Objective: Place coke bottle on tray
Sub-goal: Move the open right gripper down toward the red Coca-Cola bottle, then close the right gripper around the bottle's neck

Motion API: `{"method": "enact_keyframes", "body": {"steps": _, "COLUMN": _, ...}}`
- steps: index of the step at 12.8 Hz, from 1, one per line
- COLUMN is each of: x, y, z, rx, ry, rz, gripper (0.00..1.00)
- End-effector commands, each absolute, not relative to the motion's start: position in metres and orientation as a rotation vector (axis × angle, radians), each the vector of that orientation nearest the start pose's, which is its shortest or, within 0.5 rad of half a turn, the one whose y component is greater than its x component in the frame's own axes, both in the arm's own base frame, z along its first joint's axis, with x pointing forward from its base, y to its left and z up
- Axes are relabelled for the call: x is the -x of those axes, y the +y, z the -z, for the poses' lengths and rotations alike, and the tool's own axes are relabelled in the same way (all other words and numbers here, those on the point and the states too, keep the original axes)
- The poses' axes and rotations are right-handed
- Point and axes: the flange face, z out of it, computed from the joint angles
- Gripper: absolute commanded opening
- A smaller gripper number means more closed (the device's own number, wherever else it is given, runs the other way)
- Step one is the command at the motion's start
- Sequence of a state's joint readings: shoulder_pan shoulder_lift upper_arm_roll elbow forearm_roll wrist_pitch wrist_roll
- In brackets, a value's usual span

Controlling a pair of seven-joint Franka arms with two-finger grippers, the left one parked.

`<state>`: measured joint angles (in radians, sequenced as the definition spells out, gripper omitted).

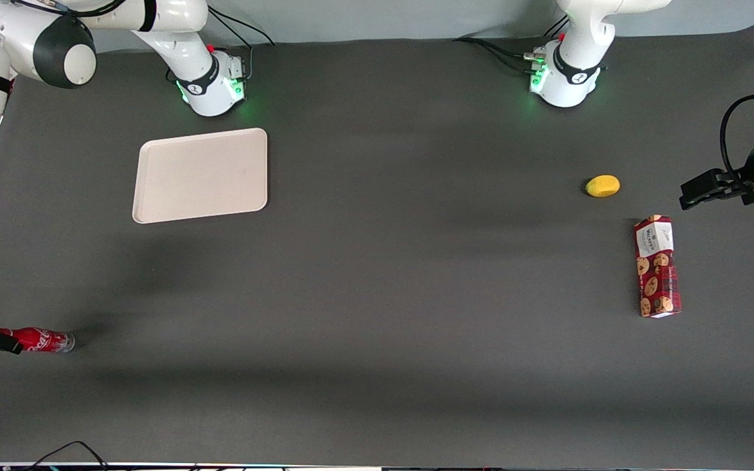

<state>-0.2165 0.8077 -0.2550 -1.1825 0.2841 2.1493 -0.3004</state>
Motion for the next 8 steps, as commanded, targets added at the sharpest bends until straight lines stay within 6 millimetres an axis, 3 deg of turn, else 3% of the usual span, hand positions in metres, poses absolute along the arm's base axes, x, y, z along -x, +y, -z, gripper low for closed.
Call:
{"method": "enact_keyframes", "body": {"steps": 1, "x": -0.723, "y": -0.292, "z": -0.327, "rx": 3.068, "ry": 0.372, "rz": 0.333, "gripper": 1.0}}
{"method": "enact_keyframes", "body": {"steps": 8, "x": -0.715, "y": -0.296, "z": -0.309, "rx": 3.096, "ry": 0.339, "rz": 0.254, "gripper": 0.95}}
